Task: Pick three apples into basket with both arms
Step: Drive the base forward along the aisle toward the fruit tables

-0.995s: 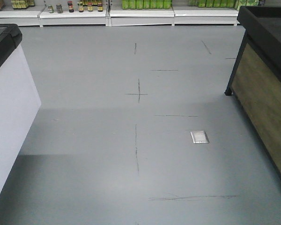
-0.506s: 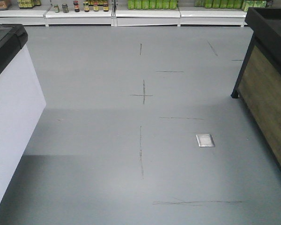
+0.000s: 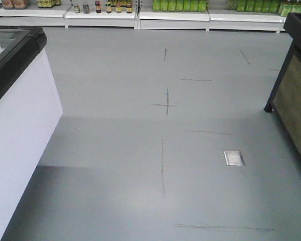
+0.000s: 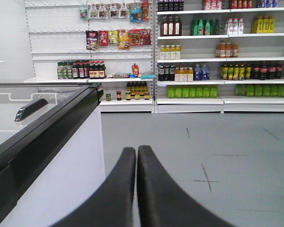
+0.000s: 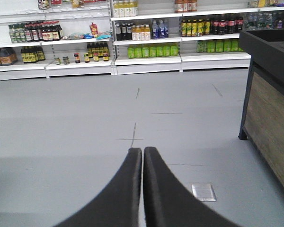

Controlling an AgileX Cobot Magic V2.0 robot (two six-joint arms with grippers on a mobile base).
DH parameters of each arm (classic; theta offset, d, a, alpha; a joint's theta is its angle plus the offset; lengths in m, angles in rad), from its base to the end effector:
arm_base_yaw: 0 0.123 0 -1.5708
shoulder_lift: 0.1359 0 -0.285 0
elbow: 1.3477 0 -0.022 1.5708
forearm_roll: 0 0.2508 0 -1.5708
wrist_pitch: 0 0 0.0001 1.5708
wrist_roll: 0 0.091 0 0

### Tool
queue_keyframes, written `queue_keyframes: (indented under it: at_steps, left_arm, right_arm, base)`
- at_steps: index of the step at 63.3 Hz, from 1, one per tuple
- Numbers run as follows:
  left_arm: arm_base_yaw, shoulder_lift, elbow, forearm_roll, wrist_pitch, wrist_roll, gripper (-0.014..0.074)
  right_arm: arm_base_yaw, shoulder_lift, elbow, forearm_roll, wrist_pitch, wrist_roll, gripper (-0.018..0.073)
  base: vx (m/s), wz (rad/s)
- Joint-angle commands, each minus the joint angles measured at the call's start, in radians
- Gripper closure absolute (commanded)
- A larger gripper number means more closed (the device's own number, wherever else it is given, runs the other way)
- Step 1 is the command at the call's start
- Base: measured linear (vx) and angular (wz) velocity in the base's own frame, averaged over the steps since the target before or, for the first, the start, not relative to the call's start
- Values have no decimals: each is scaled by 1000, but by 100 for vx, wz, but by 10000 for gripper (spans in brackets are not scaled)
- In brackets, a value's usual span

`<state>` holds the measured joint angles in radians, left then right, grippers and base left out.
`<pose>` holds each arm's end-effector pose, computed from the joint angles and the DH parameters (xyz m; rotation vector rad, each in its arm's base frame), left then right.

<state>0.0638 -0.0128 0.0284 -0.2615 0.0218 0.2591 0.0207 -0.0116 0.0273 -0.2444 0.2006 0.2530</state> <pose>0.0565 0.0031 0.2024 -0.0458 1.5197 0.0448 0.0561 -0.0033 0.1869 0.0298 1.6937 -0.0154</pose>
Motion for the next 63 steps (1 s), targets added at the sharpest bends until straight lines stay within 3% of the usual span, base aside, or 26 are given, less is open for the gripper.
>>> queue_keyframes:
  at_steps: [1,63]
  left_arm:
    - [-6,-3,-25,-5,-69,-9,602]
    - [-6,-3,-25,-5,-69,-9,602]
  right_arm:
    - [-1,-12,14,-8,-73,-6,564]
    - [-1,-12,14,-8,-72,-6,564]
  base:
    - [9,11]
    - [11,6]
